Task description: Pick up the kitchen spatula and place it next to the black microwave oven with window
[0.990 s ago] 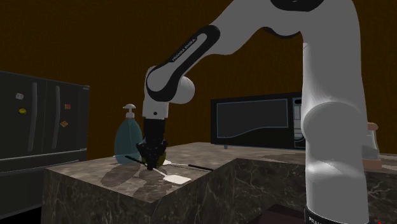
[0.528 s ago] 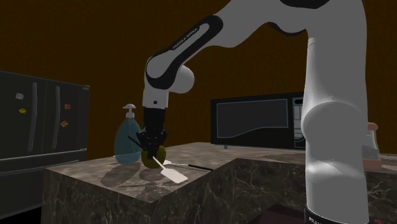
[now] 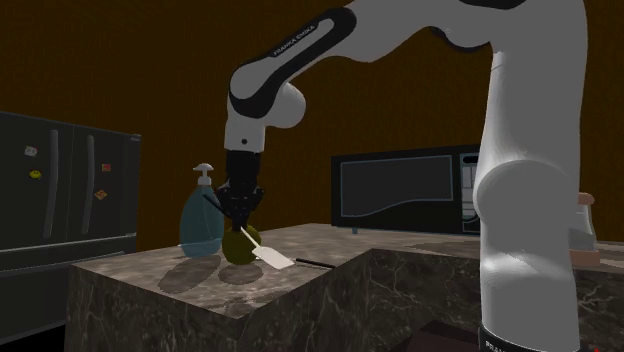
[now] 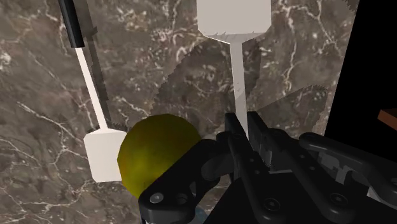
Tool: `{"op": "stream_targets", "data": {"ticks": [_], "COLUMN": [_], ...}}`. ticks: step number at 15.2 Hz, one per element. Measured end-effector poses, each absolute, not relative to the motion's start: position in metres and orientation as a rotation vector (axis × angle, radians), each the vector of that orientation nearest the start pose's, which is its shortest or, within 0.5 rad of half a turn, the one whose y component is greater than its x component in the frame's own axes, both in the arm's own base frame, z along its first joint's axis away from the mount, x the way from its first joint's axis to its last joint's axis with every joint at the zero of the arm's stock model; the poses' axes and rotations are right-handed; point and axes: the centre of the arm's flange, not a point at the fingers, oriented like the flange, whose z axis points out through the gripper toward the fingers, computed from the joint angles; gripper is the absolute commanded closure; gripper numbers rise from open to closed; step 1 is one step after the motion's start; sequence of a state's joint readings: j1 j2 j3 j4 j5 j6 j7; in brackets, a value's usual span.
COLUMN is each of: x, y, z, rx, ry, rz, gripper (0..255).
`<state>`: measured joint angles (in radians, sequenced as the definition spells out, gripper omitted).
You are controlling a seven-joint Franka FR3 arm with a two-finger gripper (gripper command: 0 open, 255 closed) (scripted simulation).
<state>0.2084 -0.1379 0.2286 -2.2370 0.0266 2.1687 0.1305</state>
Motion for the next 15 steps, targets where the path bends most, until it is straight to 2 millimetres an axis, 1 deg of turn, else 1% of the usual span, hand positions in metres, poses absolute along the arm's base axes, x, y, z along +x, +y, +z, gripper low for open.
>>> {"op": "stream_targets", "data": {"ticks": [15], "x": [0.458], "y": [0.217], "z": [0.512], "rx": [-3.096], "ry": [-0.454], "rz": [-0.103], "gripper": [255]}}
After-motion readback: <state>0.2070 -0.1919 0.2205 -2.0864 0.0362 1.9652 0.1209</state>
